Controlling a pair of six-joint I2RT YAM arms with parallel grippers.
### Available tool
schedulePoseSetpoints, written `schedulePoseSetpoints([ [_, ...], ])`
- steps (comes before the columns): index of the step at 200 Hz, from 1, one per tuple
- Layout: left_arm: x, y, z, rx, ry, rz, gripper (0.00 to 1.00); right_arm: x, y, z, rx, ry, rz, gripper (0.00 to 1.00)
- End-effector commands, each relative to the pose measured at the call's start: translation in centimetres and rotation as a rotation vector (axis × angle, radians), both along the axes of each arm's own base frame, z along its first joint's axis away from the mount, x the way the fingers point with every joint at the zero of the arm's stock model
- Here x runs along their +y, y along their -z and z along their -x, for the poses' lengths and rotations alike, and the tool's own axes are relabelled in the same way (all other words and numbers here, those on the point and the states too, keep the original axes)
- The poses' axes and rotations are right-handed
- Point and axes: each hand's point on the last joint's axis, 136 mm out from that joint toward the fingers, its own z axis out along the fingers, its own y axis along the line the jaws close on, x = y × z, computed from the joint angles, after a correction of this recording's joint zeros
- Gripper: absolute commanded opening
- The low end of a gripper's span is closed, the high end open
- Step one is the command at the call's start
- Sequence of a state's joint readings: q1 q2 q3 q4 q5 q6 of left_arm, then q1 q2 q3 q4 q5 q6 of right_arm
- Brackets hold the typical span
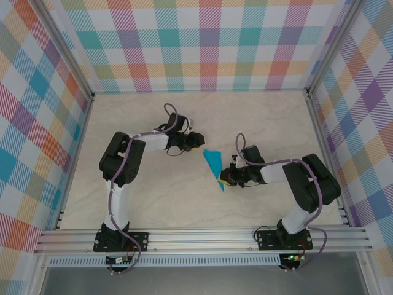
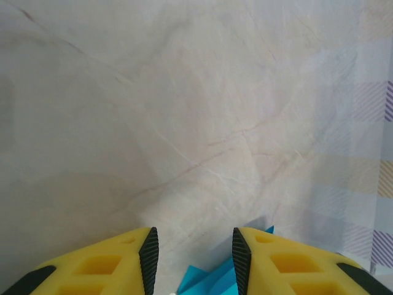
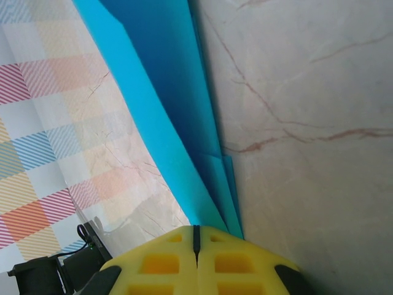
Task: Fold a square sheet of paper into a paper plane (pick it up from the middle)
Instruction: Fold the wing for the fifth time at the center of the table.
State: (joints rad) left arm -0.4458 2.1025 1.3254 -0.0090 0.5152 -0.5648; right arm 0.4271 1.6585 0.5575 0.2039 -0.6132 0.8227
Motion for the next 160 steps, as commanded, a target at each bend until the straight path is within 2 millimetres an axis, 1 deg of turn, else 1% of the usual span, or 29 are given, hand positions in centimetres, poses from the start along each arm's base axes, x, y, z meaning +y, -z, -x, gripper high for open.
schedulePoseSetpoints([
  [1,0.7,-4.2,-0.3,-0.064,-0.003,-0.031,0.41,-0.3,-0.6,1.1,0.038,-0.011,0.018,0.08],
  [10,1.0,-4.7,0.4,-0.052,-0.015,-0.071,0.42,-0.1,-2.1,0.7,-0.008,-0.015,-0.001,0.09],
  [25,1.0,-5.9,2.0,-0.060,-0.027,-0.108,0.46,-0.6,-4.0,0.2,-0.073,-0.005,0.022,0.14],
  [27,1.3,-5.9,2.1,-0.059,-0.037,-0.121,0.47,-0.7,-4.3,0.1,-0.083,-0.003,0.027,0.14],
  [34,1.1,-6.1,2.9,-0.051,-0.046,-0.152,0.50,-1.2,-5.0,0.0,-0.107,0.008,0.050,0.17],
  [41,1.5,-5.5,4.4,-0.008,-0.051,-0.220,0.52,-1.9,-5.4,-0.1,-0.127,0.023,0.078,0.20],
  [55,1.8,-4.8,6.3,0.036,-0.071,-0.328,0.54,-3.8,-5.4,-0.3,-0.131,0.073,0.139,0.24],
  [69,0.6,-4.3,8.2,0.046,-0.056,-0.385,0.56,-5.7,-4.8,-0.4,-0.113,0.130,0.176,0.27],
  [81,0.0,-3.8,9.3,0.044,-0.058,-0.441,0.57,-7.0,-4.2,-0.3,-0.091,0.171,0.194,0.28],
  [90,-0.7,-3.5,9.8,0.050,-0.062,-0.461,0.58,-7.5,-3.8,-0.2,-0.083,0.187,0.200,0.29],
  [100,-1.8,-3.1,10.2,0.057,-0.054,-0.463,0.59,-7.6,-3.6,-0.1,-0.082,0.189,0.199,0.30],
  [127,-4.0,-2.2,10.4,0.069,-0.034,-0.488,0.64,-7.4,-3.2,0.3,-0.074,0.183,0.185,0.31],
  [134,-4.4,-2.0,10.4,0.079,-0.027,-0.490,0.66,-7.4,-3.2,0.4,-0.074,0.179,0.180,0.32],
  [145,-4.8,-1.9,10.4,0.080,-0.025,-0.491,0.67,-7.1,-3.3,0.5,-0.075,0.165,0.165,0.33],
  [160,-4.7,-1.4,10.2,0.088,-0.036,-0.513,0.69,-6.8,-3.5,0.5,-0.077,0.150,0.145,0.34],
])
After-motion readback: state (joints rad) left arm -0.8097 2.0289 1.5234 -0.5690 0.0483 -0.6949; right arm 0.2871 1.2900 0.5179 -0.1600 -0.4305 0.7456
